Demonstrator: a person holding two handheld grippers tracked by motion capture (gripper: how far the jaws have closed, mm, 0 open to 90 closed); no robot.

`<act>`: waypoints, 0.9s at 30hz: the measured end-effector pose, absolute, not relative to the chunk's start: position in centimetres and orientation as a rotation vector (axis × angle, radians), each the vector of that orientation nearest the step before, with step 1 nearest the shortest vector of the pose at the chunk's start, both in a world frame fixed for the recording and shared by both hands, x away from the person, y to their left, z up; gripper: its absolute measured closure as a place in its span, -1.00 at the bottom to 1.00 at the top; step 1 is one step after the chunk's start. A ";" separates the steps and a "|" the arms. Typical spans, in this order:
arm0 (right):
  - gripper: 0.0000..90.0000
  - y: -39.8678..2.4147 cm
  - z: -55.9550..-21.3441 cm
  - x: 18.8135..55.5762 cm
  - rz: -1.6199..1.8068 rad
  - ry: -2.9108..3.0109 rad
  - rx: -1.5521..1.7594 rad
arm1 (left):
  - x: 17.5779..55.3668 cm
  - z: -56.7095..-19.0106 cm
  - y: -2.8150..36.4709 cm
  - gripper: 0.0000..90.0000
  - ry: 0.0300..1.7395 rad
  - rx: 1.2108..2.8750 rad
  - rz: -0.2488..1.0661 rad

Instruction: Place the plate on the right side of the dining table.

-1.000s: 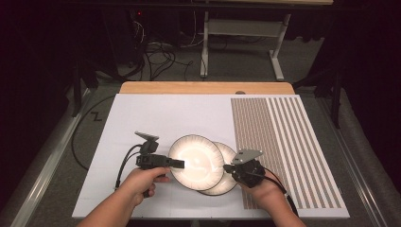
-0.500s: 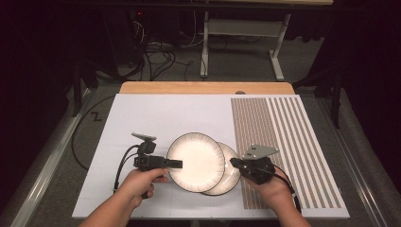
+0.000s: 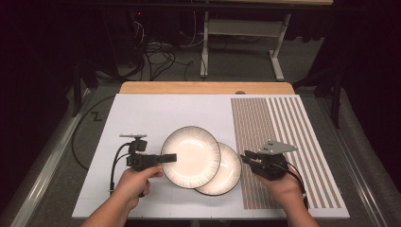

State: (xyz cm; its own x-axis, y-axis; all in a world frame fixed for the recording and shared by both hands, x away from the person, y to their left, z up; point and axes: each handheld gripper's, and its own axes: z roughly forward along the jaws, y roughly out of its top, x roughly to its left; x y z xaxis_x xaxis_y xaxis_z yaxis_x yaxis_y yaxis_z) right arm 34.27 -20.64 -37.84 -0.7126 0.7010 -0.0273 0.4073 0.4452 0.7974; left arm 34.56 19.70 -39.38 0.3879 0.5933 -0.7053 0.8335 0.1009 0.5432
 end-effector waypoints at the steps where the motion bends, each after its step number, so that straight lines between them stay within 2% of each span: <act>1: 0.66 -21.1 -37.8 34.3 1.158 2.333 0.962 | 34.5 -39.3 19.9 0.73 1.274 1.595 -0.242; 10: 0.51 -23.3 -37.4 34.3 1.212 2.260 1.020 | 34.3 -39.3 20.6 0.73 1.159 1.588 -0.097; 20: 0.23 -25.9 -36.2 33.4 1.327 2.128 1.057 | 33.1 -38.9 21.0 0.73 1.042 1.581 0.121; 24: 0.02 -26.6 -36.0 32.9 1.372 2.079 1.081 | 32.6 -38.7 21.2 0.73 0.991 1.596 0.183; 27: -0.25 -26.6 -36.1 32.6 1.378 2.048 1.081 | 32.4 -38.7 21.2 0.72 0.965 1.609 0.205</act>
